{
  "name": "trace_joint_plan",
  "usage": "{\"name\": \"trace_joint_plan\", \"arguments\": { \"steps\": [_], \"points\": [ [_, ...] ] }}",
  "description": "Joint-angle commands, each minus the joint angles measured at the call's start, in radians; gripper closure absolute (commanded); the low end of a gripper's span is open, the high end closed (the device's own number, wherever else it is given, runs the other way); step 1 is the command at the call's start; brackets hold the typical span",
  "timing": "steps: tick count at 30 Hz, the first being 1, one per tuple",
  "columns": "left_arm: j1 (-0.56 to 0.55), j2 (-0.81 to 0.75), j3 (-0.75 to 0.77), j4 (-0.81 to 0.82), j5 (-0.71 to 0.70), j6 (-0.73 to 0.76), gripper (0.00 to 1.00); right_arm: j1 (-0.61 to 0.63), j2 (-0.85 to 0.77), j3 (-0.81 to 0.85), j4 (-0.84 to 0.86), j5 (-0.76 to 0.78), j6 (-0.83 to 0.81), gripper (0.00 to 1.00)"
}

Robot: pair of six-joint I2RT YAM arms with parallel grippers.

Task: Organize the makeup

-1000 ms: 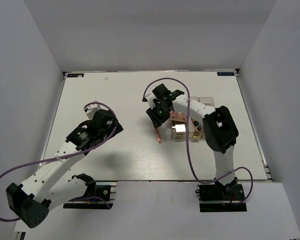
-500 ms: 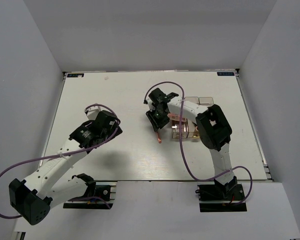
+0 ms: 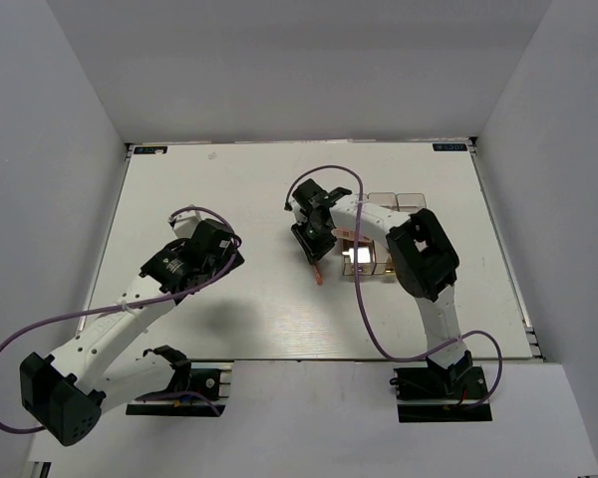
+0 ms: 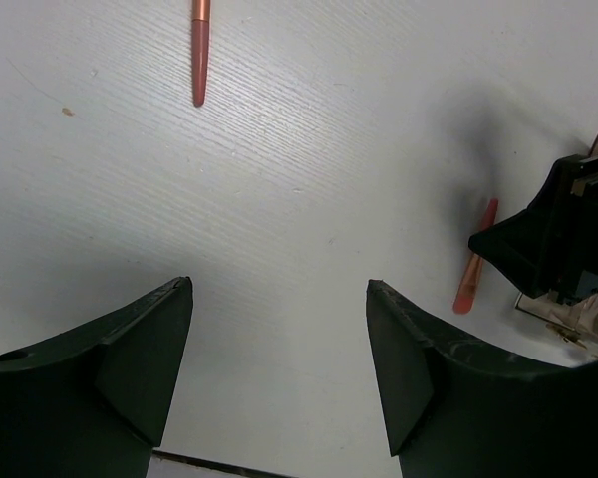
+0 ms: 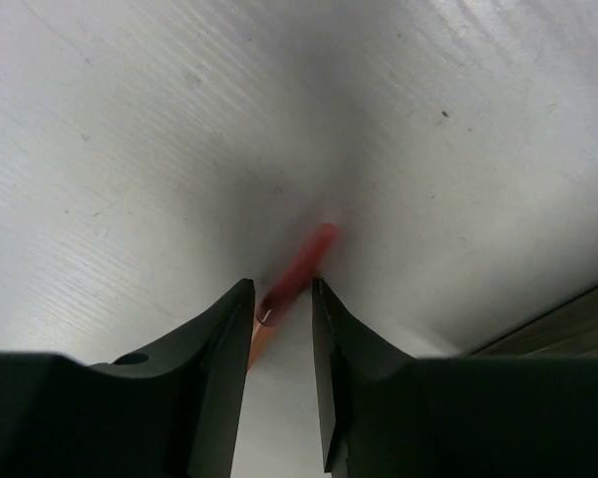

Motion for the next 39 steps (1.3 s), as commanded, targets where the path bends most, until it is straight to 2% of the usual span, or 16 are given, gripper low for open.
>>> {"name": "trace_joint_plan", "arguments": {
  "steps": [1,6,9,12,13,16,24,30,34,39],
  "points": [
    [0.005,0.011,-0.001,0.018,-0.037,-0.018,0.20,0.019,0.023,-0.027,-0.010,0.030,0.002,0.66],
    [0.025,0.076,-0.003,0.036,-0.053,-0.009,0.20,0.040,0.012,-0.060,0.021,0.047,-0.013,0.74],
    [0.050,0.108,-0.001,0.052,-0.057,0.006,0.19,0.033,0.002,-0.053,0.018,0.010,-0.044,0.86],
    [0.076,0.132,0.000,0.078,-0.051,0.034,0.19,0.022,-0.043,-0.024,-0.001,-0.094,-0.132,0.97],
    [0.094,0.142,0.000,0.096,-0.044,0.045,0.19,0.011,-0.055,0.007,-0.013,-0.184,-0.161,1.00],
    [0.126,0.187,0.026,0.125,-0.012,0.092,0.18,-0.010,-0.089,0.112,-0.079,-0.286,-0.241,1.00],
    [0.266,0.370,0.106,0.197,0.065,0.247,0.18,-0.176,-0.140,0.383,-0.157,-0.312,-0.243,1.00],
    [0.327,0.476,0.131,0.259,0.133,0.325,0.19,-0.294,-0.261,0.336,-0.070,-0.161,-0.209,1.00],
    [0.360,0.488,0.118,0.308,0.162,0.359,0.20,-0.403,-0.322,0.241,-0.018,0.109,-0.185,1.00],
    [0.369,0.493,0.099,0.360,0.197,0.391,0.20,-0.515,-0.374,0.090,-0.004,0.174,-0.191,1.00]
  ]
}}
